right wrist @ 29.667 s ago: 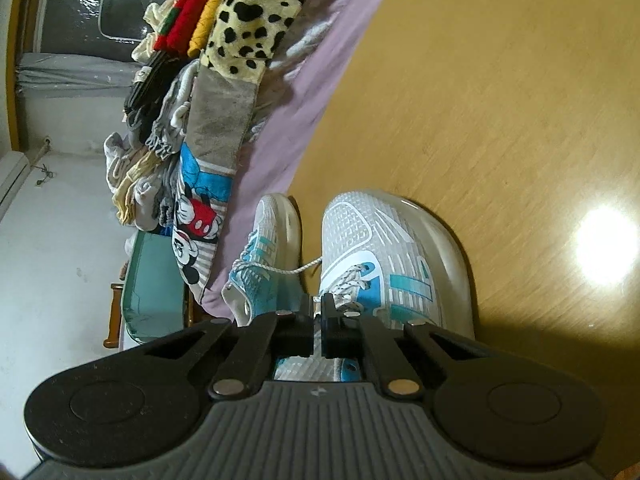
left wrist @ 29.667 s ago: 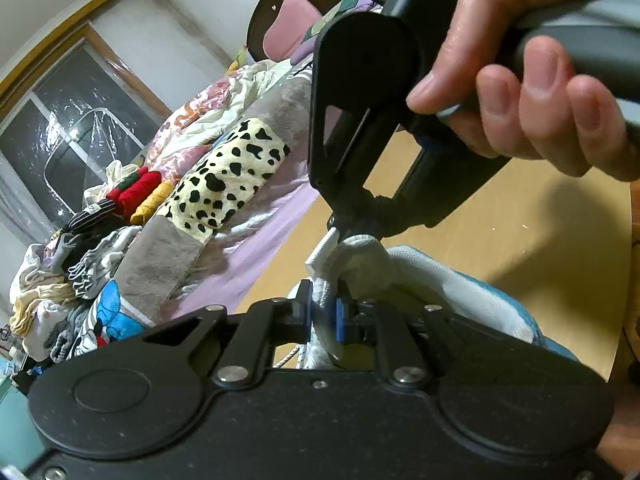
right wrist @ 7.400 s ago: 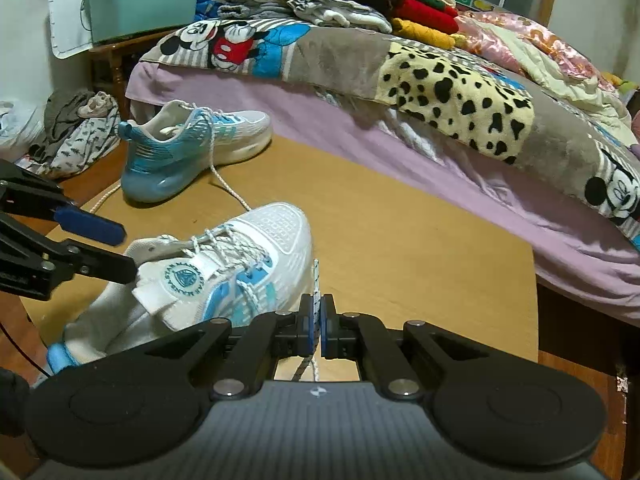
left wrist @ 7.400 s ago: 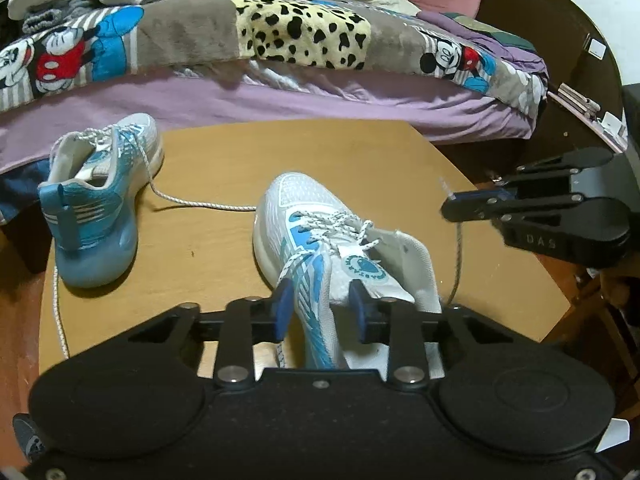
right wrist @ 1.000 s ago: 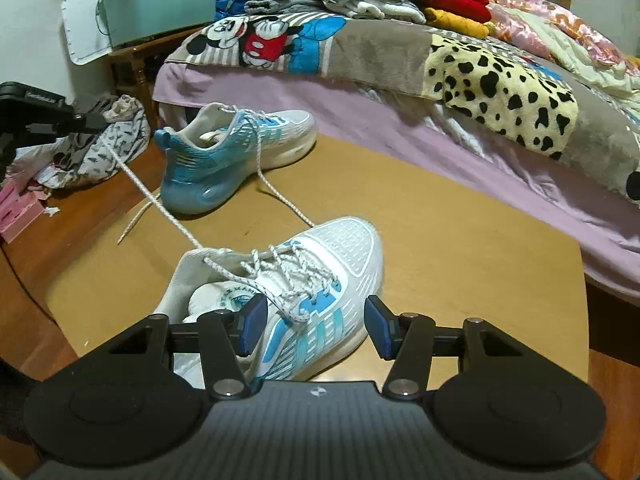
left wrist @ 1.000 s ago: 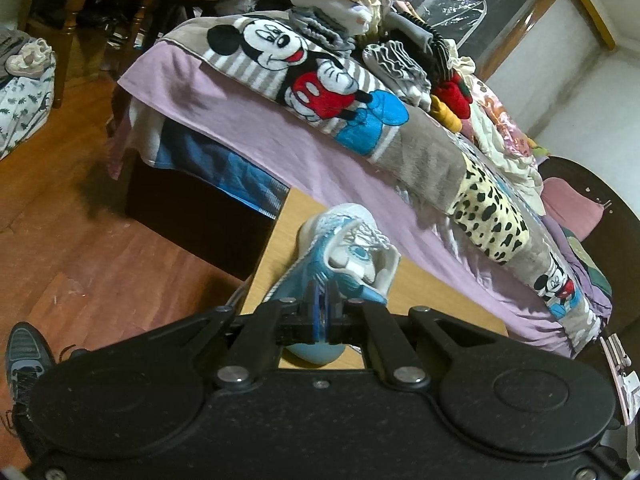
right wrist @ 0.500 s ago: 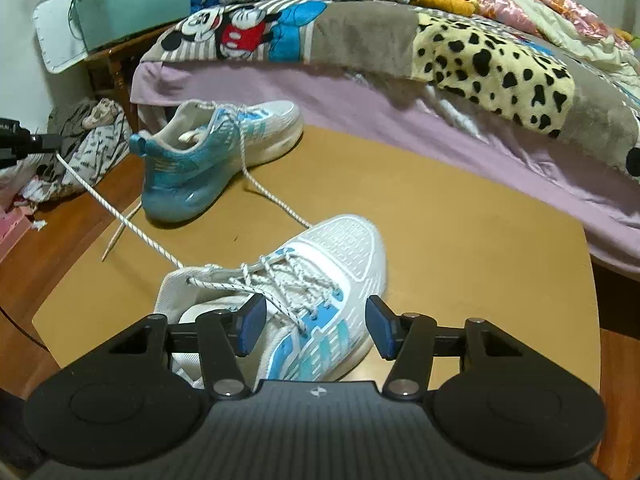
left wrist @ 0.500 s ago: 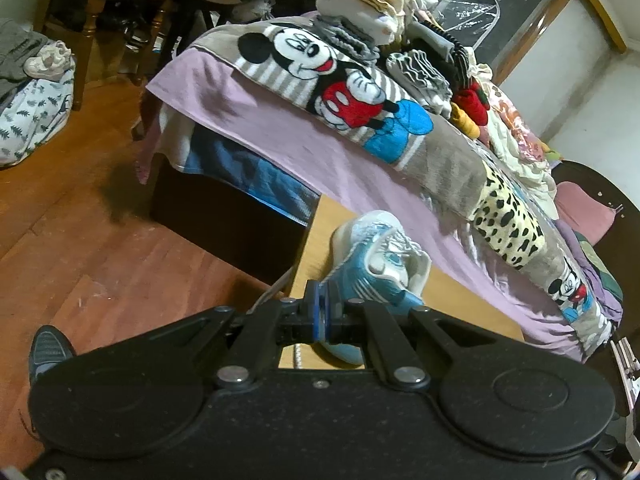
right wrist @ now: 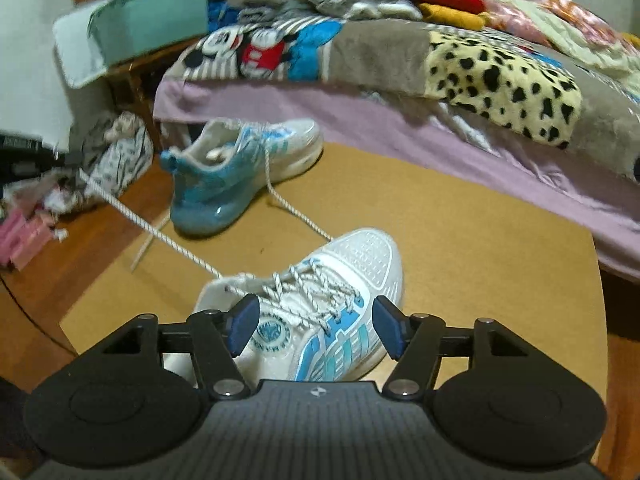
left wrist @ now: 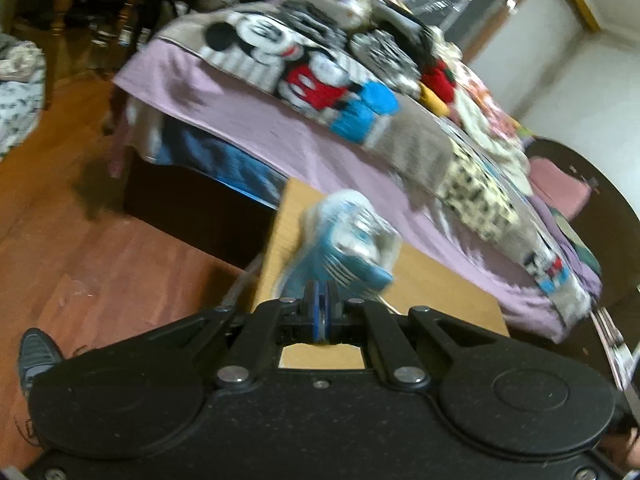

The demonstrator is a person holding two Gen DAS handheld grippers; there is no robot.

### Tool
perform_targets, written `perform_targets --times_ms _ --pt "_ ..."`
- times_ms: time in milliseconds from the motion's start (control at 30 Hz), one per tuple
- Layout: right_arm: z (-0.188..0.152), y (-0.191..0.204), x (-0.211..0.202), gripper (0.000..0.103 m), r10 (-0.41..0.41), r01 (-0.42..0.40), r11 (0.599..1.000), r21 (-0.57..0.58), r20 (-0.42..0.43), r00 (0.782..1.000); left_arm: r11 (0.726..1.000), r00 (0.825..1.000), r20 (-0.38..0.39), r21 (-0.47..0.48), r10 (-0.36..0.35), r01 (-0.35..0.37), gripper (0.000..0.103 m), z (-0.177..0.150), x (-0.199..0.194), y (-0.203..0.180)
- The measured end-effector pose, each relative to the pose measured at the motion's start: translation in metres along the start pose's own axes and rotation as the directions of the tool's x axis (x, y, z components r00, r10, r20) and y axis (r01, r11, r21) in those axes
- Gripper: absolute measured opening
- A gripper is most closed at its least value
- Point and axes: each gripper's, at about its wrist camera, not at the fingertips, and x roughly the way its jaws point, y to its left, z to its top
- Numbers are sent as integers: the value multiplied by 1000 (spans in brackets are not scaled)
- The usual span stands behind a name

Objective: Lace up shoes with both hands

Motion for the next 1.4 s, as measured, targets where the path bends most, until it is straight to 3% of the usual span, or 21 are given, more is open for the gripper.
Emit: perform_targets --times_ms 133,233,333,400,533,600,633,700,767,833,900,1033,1167,1267,1400 --pt "1 -6 -14 69 20 -25 997 79 71 997 996 994 -81 56 -66 71 0 -15 1 -21" --pt "1 -8 -25 75 34 -51 989 140 121 992 986 980 -158 95 -118 135 0 -30 2 -37" --pt "-2 -7 -33 80 33 -60 981 182 147 989 967 949 -251 114 -194 228 0 -51 1 -55" --pt "-4 -4 -37 82 27 -58 979 197 154 988 939 907 -326 125 -267 321 0 -68 -1 -70" --pt "-7 5 -50 84 15 -58 975 216 198 980 895 845 -443 177 -300 410 0 -103 -3 -96" --pt "-9 9 -57 84 10 -64 971 231 230 973 889 822 -504 202 -266 412 0 -122 3 -102" --pt "-11 10 -61 84 7 -69 968 241 248 969 880 797 -545 204 -262 429 0 -131 7 -104" --pt "-16 11 -68 84 -2 -75 962 262 284 959 874 776 -589 228 -228 430 0 -144 14 -107" --pt "-21 12 -74 84 -17 -73 959 274 311 950 866 764 -614 257 -196 428 16 -150 20 -111" --pt "-24 12 -77 84 -34 -64 959 275 337 941 871 777 -599 259 -195 418 27 -146 23 -114" --pt "-24 11 -77 84 -38 -66 958 279 351 935 880 792 -575 246 -205 406 27 -139 26 -115" --pt "-24 3 -75 84 -43 -76 948 310 360 932 921 849 -500 224 -172 318 27 -122 40 -110" --pt "-24 -5 -70 84 -29 -100 938 332 363 931 946 901 -429 260 -67 194 27 -110 59 -104" --pt "-24 -13 -63 84 9 -151 917 369 360 933 951 917 -400 278 -16 137 27 -106 76 -101" --pt "-30 -23 -50 84 57 -211 888 408 359 932 944 918 -396 300 -4 133 27 -103 99 -107"
